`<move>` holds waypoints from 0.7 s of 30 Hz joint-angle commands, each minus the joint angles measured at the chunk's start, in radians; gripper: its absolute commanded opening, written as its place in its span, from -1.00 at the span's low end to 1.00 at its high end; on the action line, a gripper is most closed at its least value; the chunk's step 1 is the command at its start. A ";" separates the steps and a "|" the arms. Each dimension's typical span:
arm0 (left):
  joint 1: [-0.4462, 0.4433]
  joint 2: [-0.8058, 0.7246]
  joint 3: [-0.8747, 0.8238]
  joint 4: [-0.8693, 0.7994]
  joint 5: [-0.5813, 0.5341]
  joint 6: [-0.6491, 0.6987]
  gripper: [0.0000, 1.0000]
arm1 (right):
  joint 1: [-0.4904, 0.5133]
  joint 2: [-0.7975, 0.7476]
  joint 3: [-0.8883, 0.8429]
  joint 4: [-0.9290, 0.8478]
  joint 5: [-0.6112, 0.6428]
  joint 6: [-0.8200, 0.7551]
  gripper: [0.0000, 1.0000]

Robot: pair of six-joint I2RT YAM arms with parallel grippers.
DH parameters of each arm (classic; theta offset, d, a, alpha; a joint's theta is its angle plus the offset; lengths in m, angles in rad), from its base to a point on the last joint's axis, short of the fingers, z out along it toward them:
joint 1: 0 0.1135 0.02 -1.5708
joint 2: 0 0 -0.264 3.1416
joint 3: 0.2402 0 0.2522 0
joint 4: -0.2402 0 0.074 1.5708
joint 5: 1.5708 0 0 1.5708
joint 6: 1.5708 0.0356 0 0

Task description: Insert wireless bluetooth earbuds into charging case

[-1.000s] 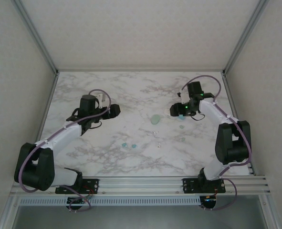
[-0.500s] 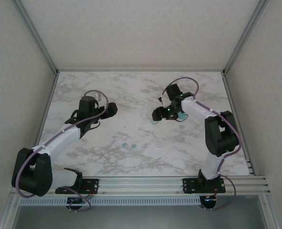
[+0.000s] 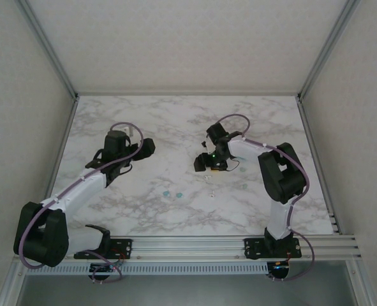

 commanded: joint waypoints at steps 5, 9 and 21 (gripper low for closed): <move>-0.006 -0.039 -0.018 -0.031 -0.034 0.006 0.99 | 0.049 0.041 0.072 0.049 -0.029 0.035 0.39; -0.006 -0.043 -0.026 -0.032 -0.036 -0.001 1.00 | 0.061 0.071 0.125 0.032 -0.028 0.023 0.38; -0.006 -0.088 -0.040 -0.035 -0.048 0.014 1.00 | 0.060 -0.046 0.184 -0.029 0.062 -0.257 0.34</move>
